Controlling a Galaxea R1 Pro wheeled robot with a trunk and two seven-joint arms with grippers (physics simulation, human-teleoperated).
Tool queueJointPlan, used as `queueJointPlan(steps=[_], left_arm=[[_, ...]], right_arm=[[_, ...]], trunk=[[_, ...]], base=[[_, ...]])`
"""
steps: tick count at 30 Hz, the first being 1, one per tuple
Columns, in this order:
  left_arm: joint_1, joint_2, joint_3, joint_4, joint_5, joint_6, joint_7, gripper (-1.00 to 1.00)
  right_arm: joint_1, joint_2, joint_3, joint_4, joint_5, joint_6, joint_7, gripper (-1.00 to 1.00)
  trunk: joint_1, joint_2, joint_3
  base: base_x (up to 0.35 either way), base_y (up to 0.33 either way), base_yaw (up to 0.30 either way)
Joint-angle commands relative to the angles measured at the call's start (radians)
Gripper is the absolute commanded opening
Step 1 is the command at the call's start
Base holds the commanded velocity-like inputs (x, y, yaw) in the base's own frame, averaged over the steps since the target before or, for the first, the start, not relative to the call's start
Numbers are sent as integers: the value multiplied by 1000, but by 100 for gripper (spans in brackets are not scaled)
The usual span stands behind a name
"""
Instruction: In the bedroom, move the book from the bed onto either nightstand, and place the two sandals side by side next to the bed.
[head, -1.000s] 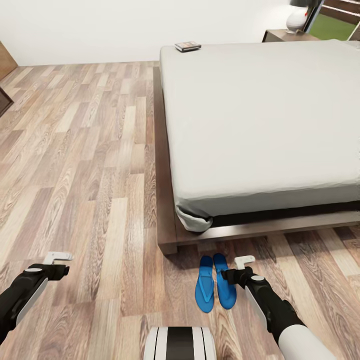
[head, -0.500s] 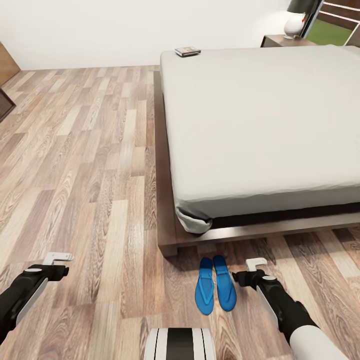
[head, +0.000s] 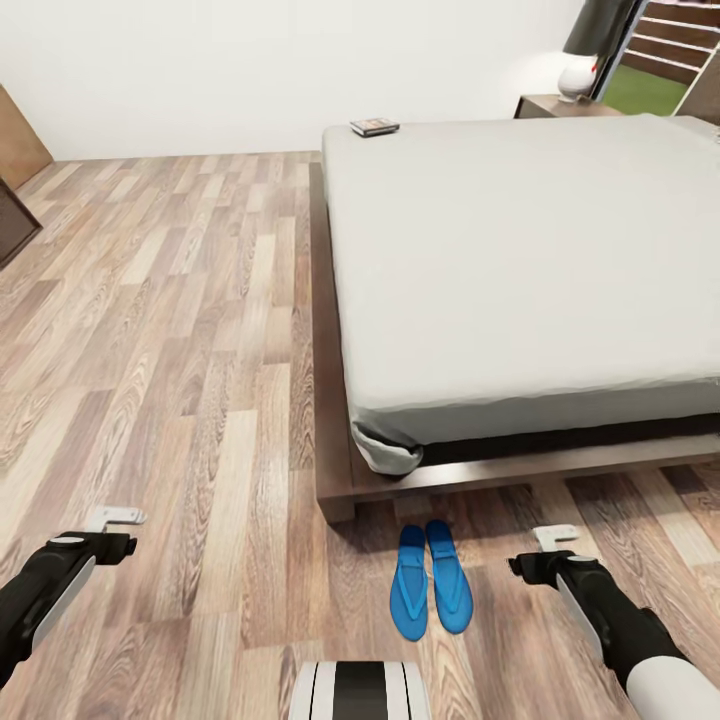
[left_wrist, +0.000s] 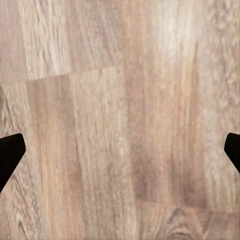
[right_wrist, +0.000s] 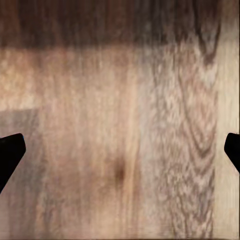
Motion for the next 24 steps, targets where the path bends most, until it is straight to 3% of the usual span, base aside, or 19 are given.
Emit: queueJointPlan(steps=[1, 12, 18, 24], left_arm=[[0, 1, -5, -1, 11, 6, 10, 100], [0, 3, -5, 4, 13, 22, 3, 100], [0, 3, -6, 64, 14, 26, 1, 100], [0, 3, -7, 183, 15, 15, 2, 100]], right_arm=[[0, -7, 3, -2, 0, 9, 2, 100], [18, -35, 3, -1, -3, 44, 7, 100], [48, -40, 1, 0, 0, 54, 4, 100], [99, -58, 0, 3, 1, 68, 2, 100]], trunk=[[-1, 0, 3], [-6, 3, 46], [-8, 4, 69], [-11, 5, 92]], base=[[0, 0, 0], [0, 0, 0], [0, 0, 0], [0, 0, 0]])
